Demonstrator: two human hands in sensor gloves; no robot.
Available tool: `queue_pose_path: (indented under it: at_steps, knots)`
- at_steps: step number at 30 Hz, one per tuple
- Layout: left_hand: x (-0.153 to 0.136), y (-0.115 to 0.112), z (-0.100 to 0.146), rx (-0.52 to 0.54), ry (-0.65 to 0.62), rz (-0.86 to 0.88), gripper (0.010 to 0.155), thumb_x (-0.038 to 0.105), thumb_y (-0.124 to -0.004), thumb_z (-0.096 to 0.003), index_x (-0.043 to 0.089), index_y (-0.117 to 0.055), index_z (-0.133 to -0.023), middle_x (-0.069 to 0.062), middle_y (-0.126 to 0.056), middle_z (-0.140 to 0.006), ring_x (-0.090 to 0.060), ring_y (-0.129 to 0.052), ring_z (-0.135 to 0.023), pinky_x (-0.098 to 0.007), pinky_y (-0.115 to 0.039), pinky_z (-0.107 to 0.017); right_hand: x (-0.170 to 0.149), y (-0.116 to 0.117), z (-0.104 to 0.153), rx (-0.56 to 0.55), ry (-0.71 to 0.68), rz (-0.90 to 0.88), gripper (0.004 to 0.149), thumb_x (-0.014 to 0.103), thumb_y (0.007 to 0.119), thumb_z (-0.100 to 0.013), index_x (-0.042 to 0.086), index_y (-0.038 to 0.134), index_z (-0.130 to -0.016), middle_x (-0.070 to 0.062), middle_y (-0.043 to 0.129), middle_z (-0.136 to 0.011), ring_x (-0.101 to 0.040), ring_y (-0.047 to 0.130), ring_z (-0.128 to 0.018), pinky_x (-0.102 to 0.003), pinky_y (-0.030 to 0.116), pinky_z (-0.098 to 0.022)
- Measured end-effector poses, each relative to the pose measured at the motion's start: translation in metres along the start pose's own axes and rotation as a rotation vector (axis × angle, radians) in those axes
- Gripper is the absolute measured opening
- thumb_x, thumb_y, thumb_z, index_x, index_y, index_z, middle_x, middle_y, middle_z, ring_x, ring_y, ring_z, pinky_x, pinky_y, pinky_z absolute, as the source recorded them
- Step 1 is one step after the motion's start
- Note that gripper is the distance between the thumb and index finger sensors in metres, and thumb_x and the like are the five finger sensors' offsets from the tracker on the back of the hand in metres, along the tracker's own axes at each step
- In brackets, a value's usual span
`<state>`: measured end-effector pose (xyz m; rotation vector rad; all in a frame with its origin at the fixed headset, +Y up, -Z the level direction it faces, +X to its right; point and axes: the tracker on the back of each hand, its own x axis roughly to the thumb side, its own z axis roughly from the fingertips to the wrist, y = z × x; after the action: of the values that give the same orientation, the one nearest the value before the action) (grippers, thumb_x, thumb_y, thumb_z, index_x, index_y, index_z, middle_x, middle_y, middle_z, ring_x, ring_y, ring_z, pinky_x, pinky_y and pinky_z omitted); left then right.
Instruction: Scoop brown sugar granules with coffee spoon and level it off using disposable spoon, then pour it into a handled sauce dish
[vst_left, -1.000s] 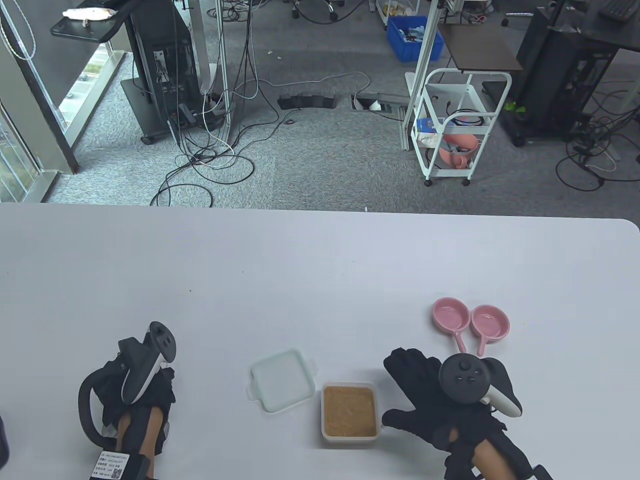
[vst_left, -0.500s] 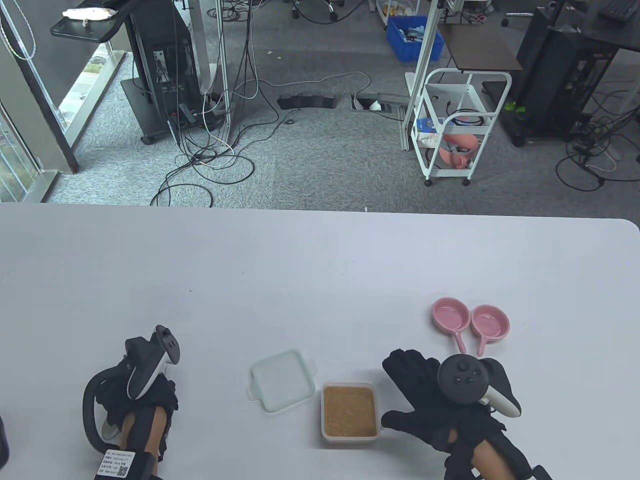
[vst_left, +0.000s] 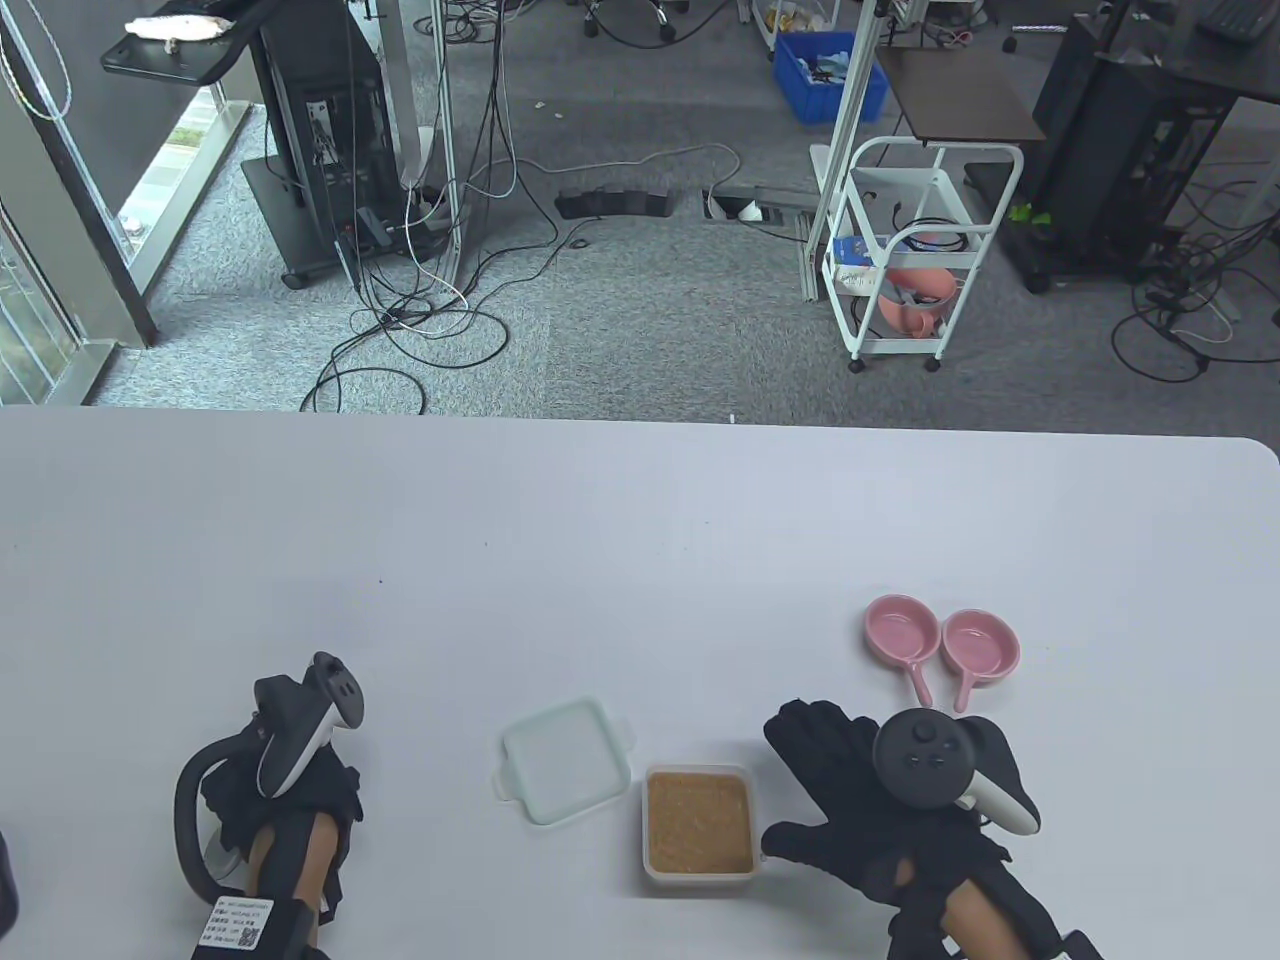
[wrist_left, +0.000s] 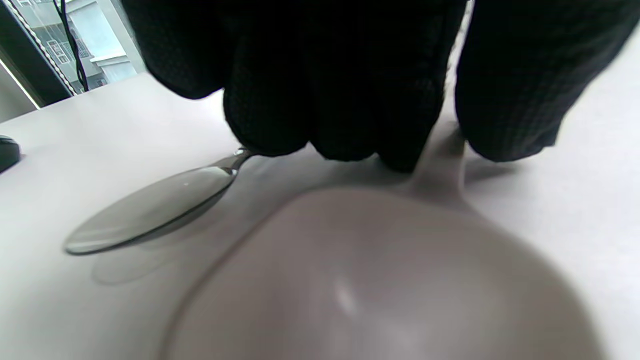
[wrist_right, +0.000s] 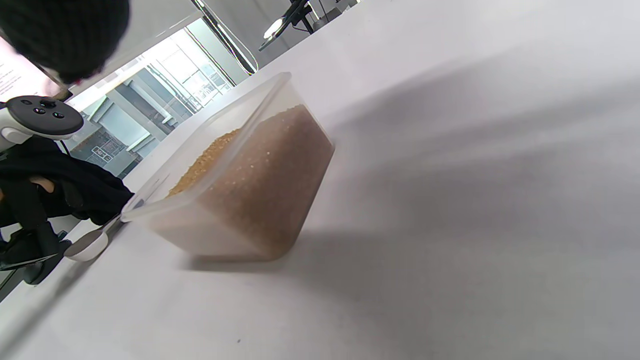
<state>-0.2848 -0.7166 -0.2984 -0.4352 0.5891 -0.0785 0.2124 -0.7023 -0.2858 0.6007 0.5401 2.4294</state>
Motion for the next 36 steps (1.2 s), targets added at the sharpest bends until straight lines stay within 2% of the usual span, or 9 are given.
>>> queue_pose_path:
  at_steps: [10,16,23,25,30,36]
  knots:
    - [0.002,0.001,0.0,0.005,-0.051,0.052,0.041,0.06,-0.092,-0.0383,0.04,-0.096,-0.074,0.015,-0.097,-0.077,-0.017,-0.101,-0.074,-0.047,-0.076,-0.069,0.0,-0.001,0.0,-0.006,0.0,-0.002,0.092,0.065,0.08,-0.042,0.033,0.031,-0.113,0.002,0.02,-0.121,-0.026,0.011,-0.112,-0.047,0.004,-0.076]
    - [0.012,0.021,0.021,0.109,-0.156,0.124,0.04,0.06,-0.092,-0.0381,0.039,-0.096,-0.072,0.015,-0.097,-0.076,-0.016,-0.101,-0.073,-0.046,-0.077,-0.068,0.0,-0.002,0.001,-0.019,0.004,-0.003,0.091,0.065,0.08,-0.042,0.033,0.032,-0.113,0.002,0.02,-0.121,-0.027,0.011,-0.112,-0.047,0.004,-0.076]
    - [0.042,0.042,0.064,0.291,-0.388,0.208,0.039,0.058,-0.091,-0.0386,0.041,-0.095,-0.073,0.016,-0.096,-0.079,-0.016,-0.1,-0.076,-0.046,-0.075,-0.07,-0.002,-0.009,0.003,-0.088,0.015,-0.004,0.089,0.063,0.08,-0.042,0.033,0.034,-0.113,0.001,0.023,-0.12,-0.029,0.014,-0.113,-0.048,0.006,-0.076]
    - [0.057,0.046,0.084,0.35,-0.53,0.221,0.039,0.058,-0.091,-0.0382,0.042,-0.094,-0.073,0.017,-0.095,-0.08,-0.016,-0.1,-0.078,-0.046,-0.074,-0.071,0.0,-0.011,0.005,-0.125,0.008,0.001,0.088,0.062,0.08,-0.043,0.032,0.035,-0.112,0.0,0.024,-0.12,-0.03,0.016,-0.113,-0.049,0.007,-0.077]
    - [0.088,0.044,0.131,0.449,-0.746,0.191,0.038,0.058,-0.091,-0.0376,0.044,-0.094,-0.073,0.019,-0.1,-0.079,-0.013,-0.103,-0.078,-0.045,-0.075,-0.072,0.016,-0.014,0.011,-0.249,-0.079,0.043,0.084,0.058,0.082,-0.043,0.031,0.042,-0.112,-0.002,0.035,-0.12,-0.032,0.031,-0.114,-0.051,0.014,-0.079]
    - [0.116,0.034,0.177,0.55,-0.939,0.148,0.038,0.058,-0.091,-0.037,0.045,-0.093,-0.073,0.02,-0.102,-0.077,-0.011,-0.103,-0.077,-0.044,-0.074,-0.074,0.044,-0.011,0.021,-0.389,-0.212,0.16,0.08,0.055,0.083,-0.043,0.032,0.047,-0.11,-0.001,0.043,-0.118,-0.031,0.041,-0.112,-0.051,0.023,-0.08]
